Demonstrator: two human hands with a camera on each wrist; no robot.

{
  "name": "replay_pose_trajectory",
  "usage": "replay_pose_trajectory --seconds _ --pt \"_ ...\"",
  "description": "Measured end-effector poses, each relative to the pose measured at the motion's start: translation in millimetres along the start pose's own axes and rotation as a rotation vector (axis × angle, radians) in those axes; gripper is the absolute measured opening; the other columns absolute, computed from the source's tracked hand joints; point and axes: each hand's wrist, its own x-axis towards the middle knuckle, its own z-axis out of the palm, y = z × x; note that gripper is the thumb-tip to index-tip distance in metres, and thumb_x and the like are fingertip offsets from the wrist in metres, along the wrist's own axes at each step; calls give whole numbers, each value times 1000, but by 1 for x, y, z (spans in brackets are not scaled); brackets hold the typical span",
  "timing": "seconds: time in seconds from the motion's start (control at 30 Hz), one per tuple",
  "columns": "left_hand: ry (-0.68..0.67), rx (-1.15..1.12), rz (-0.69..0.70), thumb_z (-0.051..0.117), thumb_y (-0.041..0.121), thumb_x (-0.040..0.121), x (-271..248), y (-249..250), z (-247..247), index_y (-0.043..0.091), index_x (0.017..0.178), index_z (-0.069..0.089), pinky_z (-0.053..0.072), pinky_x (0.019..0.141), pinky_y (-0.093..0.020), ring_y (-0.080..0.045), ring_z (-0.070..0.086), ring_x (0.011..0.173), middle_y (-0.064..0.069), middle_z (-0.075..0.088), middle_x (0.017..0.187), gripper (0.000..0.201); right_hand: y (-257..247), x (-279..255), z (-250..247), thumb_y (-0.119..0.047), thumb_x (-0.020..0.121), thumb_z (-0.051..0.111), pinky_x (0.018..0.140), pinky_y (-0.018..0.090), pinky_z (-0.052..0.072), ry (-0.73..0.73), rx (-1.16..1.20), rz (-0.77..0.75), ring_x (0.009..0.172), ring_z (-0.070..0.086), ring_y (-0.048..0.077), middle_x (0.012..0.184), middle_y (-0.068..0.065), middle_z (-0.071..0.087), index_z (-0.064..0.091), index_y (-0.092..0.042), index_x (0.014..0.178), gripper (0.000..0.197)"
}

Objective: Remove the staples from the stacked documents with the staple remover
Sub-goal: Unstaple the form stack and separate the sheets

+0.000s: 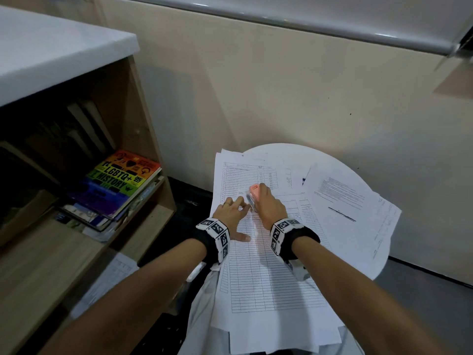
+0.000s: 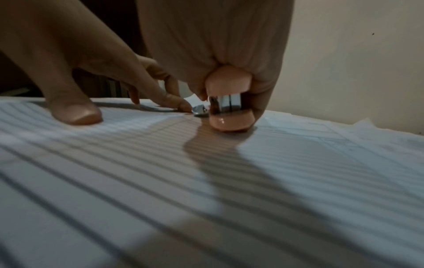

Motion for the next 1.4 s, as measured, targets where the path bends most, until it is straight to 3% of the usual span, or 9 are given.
replay_pose_trajectory --seconds 0.13,0.23,0.5,0.7,0.8,0.93,1.1,1.3,1.4 --pt "9 1 1 63 61 76 1 0 2 18 149 20 37 102 -39 -26 30 123 -3 26 140 96 4 1 -1 -25 99 43 72 39 47 11 -16 -56 94 62 37 138 9 42 26 -11 140 47" --pt "11 18 -1 63 61 76 3 0 3 17 150 19 36 103 -40 -28 29 125 -3 26 142 96 8 5 -1 -35 100 40 70 38 50 25 4 -106 90 64 35 138 5 43 28 -14 138 45" --pt "-39 55 -15 67 60 73 9 3 -1 20 146 28 33 105 -46 -33 25 130 -6 20 146 92 7 5 -3 -38 96 46 85 47 49 17 185 -28 98 60 35 133 9 50 32 -14 134 47" --pt "-31 16 -5 65 59 75 9 0 2 22 151 12 30 107 -45 -31 22 132 -7 18 148 100 16 3 -3 -38 97 43 80 43 51 76 321 24 91 61 31 116 10 59 33 -15 130 42" --pt "-15 -36 7 64 59 76 7 -2 3 22 152 11 29 107 -43 -28 23 131 -4 20 147 99 32 -3 -6 -35 97 43 76 40 50 124 395 42 88 61 30 109 8 60 33 -16 130 39" --pt "108 -147 -84 60 54 83 9 13 -1 16 142 34 31 104 -39 -27 29 126 -5 30 137 76 65 -16 -17 -26 98 44 75 35 46 160 444 62 91 61 29 102 2 55 33 -14 132 38" --pt "287 -305 -96 63 44 85 32 42 3 7 128 42 36 100 -34 -26 36 121 -8 36 131 60 100 -34 -26 -41 97 44 76 35 46 96 368 115 93 59 27 104 1 55 37 -16 126 39" --pt "211 -327 -81 66 52 79 51 60 9 14 144 30 28 111 -39 -23 22 140 -2 24 152 84 97 -26 -25 -33 96 45 82 38 47 1 200 118 100 59 30 118 9 58 40 -13 127 37" --pt "192 -329 -96 68 53 77 52 62 12 15 147 25 22 114 -42 -23 14 144 0 17 156 91 87 -17 -26 -39 97 43 83 40 48 -10 156 126 100 59 32 117 11 57 41 -9 125 41"
